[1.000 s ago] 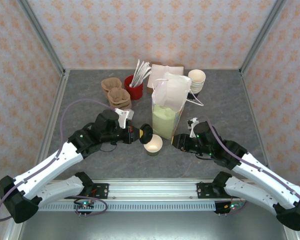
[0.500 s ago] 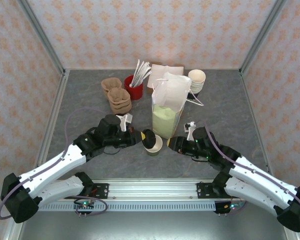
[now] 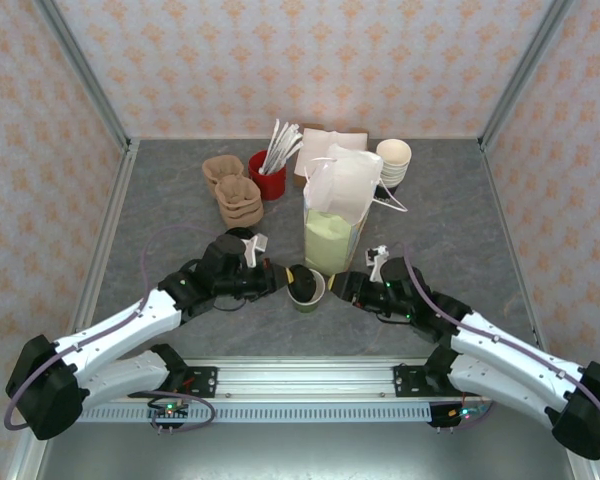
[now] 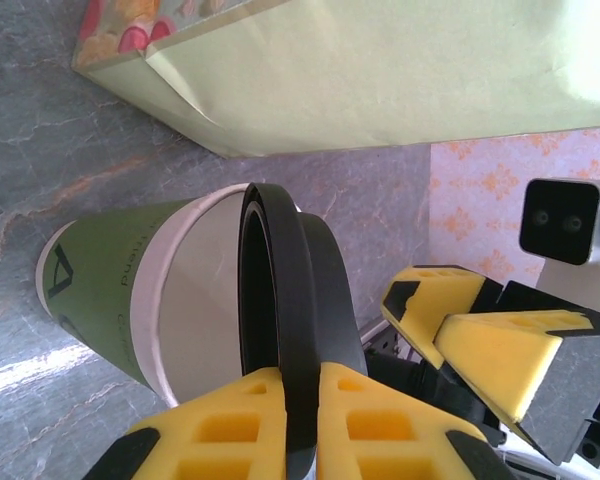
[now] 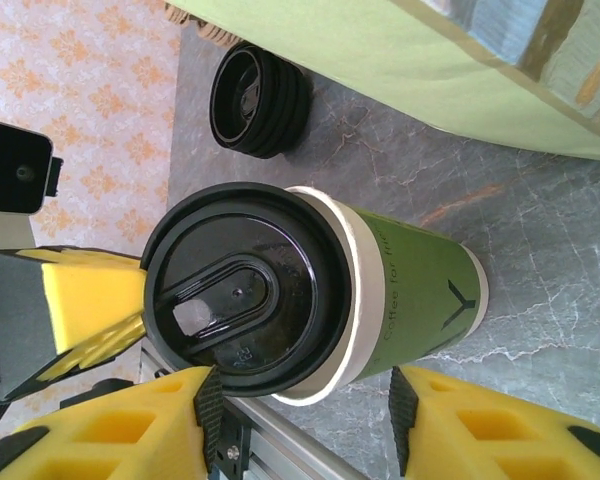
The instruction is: Pack the takeout coffee
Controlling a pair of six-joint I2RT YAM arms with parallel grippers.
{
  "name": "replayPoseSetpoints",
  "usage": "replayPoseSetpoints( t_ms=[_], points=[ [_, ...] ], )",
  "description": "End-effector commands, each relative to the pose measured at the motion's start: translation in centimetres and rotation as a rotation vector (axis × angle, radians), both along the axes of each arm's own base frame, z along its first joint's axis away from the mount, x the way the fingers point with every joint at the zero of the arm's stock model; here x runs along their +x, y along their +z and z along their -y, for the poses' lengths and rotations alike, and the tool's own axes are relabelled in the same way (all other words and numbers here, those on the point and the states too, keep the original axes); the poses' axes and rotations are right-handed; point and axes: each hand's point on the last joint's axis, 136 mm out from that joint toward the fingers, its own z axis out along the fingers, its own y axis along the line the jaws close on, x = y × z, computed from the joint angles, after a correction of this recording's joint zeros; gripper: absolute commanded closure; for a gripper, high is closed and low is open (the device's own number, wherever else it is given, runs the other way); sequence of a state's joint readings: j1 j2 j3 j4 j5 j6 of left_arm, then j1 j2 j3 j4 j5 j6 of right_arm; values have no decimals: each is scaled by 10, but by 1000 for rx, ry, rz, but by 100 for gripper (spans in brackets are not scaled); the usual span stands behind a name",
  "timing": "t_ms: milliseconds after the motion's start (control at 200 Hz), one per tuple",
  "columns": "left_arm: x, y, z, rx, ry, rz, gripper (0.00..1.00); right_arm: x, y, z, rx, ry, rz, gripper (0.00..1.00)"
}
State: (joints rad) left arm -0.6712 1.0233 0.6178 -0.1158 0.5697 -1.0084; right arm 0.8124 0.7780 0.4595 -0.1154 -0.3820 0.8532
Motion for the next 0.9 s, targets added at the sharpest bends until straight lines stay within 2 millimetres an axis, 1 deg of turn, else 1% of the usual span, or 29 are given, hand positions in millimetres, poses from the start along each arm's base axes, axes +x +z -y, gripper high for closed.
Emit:
replayPoseSetpoints(
  t_ms=[0, 95, 185, 300, 440, 731, 896],
  points=[
    [4, 1, 1, -12, -1, 5, 85, 9, 9, -6, 37, -16, 23, 49],
    [3, 1, 2, -9, -9, 5, 81, 11, 10, -8, 34, -14, 23, 47],
    [3, -4, 0, 11, -11, 3, 77, 12, 9, -10, 30, -14, 20, 46],
    [2, -10, -2, 27, -14, -4, 76, 14, 8, -12, 27, -12, 16, 45],
    [2, -11, -1, 22, -15, 8, 71, 16, 7, -16, 27, -5, 6, 45],
    [2, -24, 0, 45, -28, -13, 71, 19, 7, -24, 24, 12, -2, 43],
    [3, -28, 0, 40, -22, -13, 70, 19, 7, -25, 23, 17, -4, 42]
  ],
)
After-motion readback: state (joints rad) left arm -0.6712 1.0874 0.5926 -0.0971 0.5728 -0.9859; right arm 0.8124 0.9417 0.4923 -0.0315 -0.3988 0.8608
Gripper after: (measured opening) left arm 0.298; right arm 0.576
